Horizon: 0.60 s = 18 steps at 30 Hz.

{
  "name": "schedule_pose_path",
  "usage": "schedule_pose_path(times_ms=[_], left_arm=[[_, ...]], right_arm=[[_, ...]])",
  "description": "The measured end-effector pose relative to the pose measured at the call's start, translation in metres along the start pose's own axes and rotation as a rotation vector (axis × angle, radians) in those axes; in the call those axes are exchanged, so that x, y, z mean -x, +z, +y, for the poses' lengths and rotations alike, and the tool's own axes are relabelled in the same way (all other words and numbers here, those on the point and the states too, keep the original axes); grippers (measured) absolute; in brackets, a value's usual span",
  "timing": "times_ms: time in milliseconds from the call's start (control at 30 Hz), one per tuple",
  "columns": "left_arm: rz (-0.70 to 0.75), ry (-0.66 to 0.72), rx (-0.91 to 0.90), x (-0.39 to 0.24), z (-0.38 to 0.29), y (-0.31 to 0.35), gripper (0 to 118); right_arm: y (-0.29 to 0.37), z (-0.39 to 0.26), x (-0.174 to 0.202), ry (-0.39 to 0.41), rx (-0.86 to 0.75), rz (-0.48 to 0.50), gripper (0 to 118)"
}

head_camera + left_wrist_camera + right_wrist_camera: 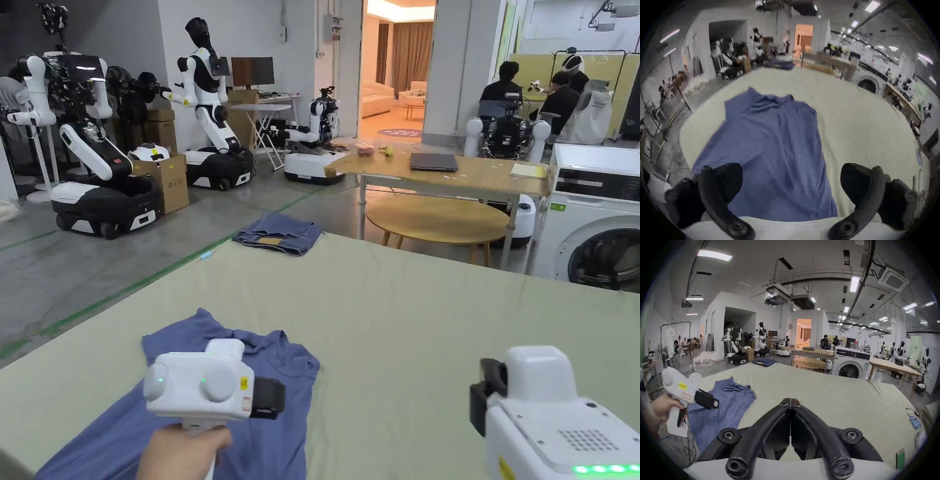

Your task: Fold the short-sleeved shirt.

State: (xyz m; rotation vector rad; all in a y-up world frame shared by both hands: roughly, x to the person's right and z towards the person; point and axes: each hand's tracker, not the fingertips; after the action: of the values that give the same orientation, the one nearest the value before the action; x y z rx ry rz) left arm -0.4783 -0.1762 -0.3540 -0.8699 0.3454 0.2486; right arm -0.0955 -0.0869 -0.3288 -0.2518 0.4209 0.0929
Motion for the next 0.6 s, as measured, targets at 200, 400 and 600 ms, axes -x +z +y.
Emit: schedule_pose_path(times_ms=[200, 400, 600], left_arm=[[0.053, -0.041, 0.113, -0.026, 0.005, -0.083, 116], [0.05, 0.003, 0.159, -0.002, -0.003, -0.101, 88], [0.052, -0.074, 0.133, -0.009, -0.003, -0.078, 1]], right_arm=[[-0.023, -0.021, -0.026, -0.017, 0.065, -0.08, 0], [-0.028, -0.032, -0.041, -0.036, 0.1, -0.102, 0], [-0.009, -0.035, -0.059, -0.07, 0.104, -0.122, 0]])
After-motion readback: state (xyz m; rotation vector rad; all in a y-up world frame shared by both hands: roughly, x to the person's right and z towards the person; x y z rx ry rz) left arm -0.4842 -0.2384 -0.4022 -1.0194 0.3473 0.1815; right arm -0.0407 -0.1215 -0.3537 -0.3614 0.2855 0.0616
